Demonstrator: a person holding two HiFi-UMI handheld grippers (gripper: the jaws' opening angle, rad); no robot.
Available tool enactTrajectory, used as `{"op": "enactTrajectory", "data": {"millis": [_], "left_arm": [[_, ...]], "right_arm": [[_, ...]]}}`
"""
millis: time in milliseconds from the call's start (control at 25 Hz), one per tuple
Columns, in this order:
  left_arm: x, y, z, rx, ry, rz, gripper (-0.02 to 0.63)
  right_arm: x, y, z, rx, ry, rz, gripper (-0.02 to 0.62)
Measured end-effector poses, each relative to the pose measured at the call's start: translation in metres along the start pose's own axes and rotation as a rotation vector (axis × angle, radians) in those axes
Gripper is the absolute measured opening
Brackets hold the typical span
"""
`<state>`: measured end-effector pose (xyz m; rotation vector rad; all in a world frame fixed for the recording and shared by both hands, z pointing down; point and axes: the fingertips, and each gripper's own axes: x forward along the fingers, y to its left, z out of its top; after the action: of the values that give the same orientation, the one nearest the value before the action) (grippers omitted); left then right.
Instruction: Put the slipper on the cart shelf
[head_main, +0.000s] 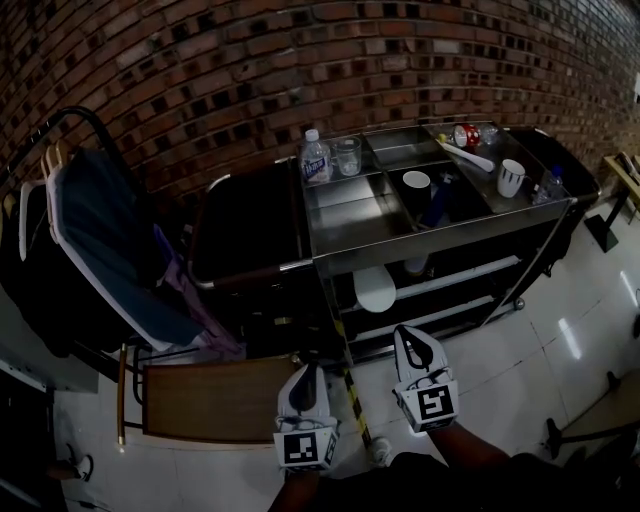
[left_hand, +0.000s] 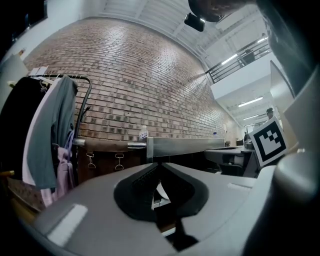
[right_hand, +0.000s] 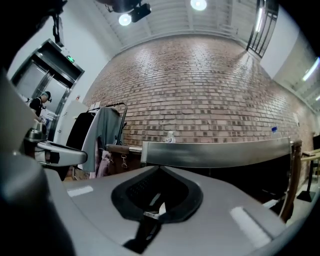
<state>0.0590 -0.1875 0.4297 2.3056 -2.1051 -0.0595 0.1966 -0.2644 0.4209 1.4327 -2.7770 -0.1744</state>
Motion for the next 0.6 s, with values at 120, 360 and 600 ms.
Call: {"op": "enactTrajectory", "data": {"millis": [120, 360, 600], "left_arm": [[0.000, -0.002, 0.001, 0.003, -0.001, -0.004, 0.031], [0.001, -0.011, 0.005, 0.013, -0.012, -0.014, 0.031], [0.001, -0.012, 0.005, 0.017, -0.012, -0.016, 0.031]], "right_arm": [[-0.002, 0.002, 0.006, -0.012, -0.027, 0.014, 0.002], [-0.008, 0.011, 0.021, -0.064, -0.101, 0.062, 0.002], [-0.010, 0.017, 0.023, -0.102, -0.109, 0.081, 0.002]]}}
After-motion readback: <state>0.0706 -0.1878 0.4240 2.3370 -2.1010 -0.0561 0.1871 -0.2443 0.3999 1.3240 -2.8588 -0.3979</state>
